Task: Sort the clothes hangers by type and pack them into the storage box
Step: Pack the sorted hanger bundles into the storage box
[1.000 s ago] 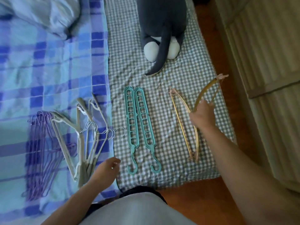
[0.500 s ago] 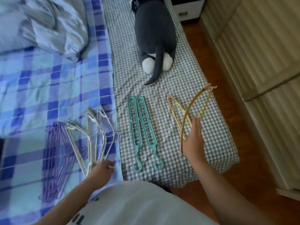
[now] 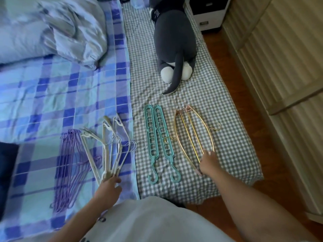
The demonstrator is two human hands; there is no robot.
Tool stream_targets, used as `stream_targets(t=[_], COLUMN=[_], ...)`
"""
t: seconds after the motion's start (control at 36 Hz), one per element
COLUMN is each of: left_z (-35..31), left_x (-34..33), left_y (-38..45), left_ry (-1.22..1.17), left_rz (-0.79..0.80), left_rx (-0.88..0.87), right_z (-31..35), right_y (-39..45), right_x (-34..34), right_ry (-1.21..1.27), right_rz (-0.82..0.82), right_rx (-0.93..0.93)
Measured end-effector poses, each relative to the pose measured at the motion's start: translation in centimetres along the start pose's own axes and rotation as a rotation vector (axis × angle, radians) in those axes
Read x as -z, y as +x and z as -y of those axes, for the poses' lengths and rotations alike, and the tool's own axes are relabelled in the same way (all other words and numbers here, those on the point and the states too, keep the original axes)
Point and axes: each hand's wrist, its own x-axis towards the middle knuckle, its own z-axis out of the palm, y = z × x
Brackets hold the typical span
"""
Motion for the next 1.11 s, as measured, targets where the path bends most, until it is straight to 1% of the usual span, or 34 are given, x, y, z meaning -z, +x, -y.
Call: stream_targets(t=[0.03, 0.08, 0.17, 0.22, 0.28, 0.36, 0.42, 0.5, 0.56, 0.61, 0.72, 0.83, 0.89, 0.92, 0.94, 1.03, 1.11], left_z=[0.2, 1.0, 3.1, 4.9, 6.8, 9.8, 12.0, 13.8, 14.7, 16.1, 19.6, 25.0, 27.1, 30.5, 32.5, 38.7, 44.1], left_x=[-0.1, -0.5, -1.3, -1.7, -1.7, -1.2, -0.7, -0.1, 0.4, 0.2, 0.5, 2.1, 2.7, 3.5, 4.1, 6.7, 9.7], left_y=[-0.2, -0.5, -1.3, -2.1, -2.8, -3.8, -4.5, -5.7, -7.2, -8.1, -9.5, -13.1, -14.7, -17.0, -18.9, -23.5, -27.1], left_ry=[-0.005, -0.023, -0.053, -0.048, -0.070, -0.108, -0.104, -0.146, -0.211, -0.265, -0.350, -0.485, -0.587, -0.658, -0.730, -1.045, -1.219], left_rz=[-0.006, -0.012, -0.031, -0.025, -0.027, -0.077, -0.091, -0.116, -0.142, -0.151, -0.163, -0.196, -0.203, -0.235, -0.266, -0.331, -0.491], left_rx=[-0.001, 0.006, 0.009, 0.034, 0.064, 0.127, 0.124, 0.157, 0.175, 0.152, 0.107, 0.055, 0.019, 0.029, 0.029, 0.021, 0.077], right_z=[-0.1, -0.4, -0.6, 0.2, 1.2, 3.0, 3.8, 4.8, 5.9, 7.7, 14.1, 22.6, 25.5, 27.7, 29.1, 32.8, 35.5], right_y=[-0.5, -1.2, -2.0, -2.6, -2.9, -3.0, -2.6, -2.2, -3.3, -5.2, -10.7, -19.7, -23.9, -27.9, -30.8, -38.7, -44.6], right_x=[-0.1, -0.6, -2.6, -4.2, -5.6, -5.5, -5.0, -4.2, -4.5, -5.2, -8.5, -14.6, -17.5, -20.9, -23.5, -30.4, -34.7], right_ry=[-0.054, -0.152, -0.326, -0.373, -0.360, -0.294, -0.264, -0.211, -0.218, -0.254, -0.262, -0.104, -0.027, 0.008, 0.048, 0.094, 0.095], right_rz=[0.012, 0.017, -0.006, 0.040, 0.077, 0.123, 0.148, 0.077, 0.034, 0.028, -0.015, -0.054, -0.082, -0.072, -0.047, 0.067, 0.129], right_rx=[0.032, 0.158, 0.331, 0.391, 0.333, 0.157, 0.114, 0.075, 0.097, 0.148, 0.332, 0.576, 0.654, 0.715, 0.758, 0.891, 0.971])
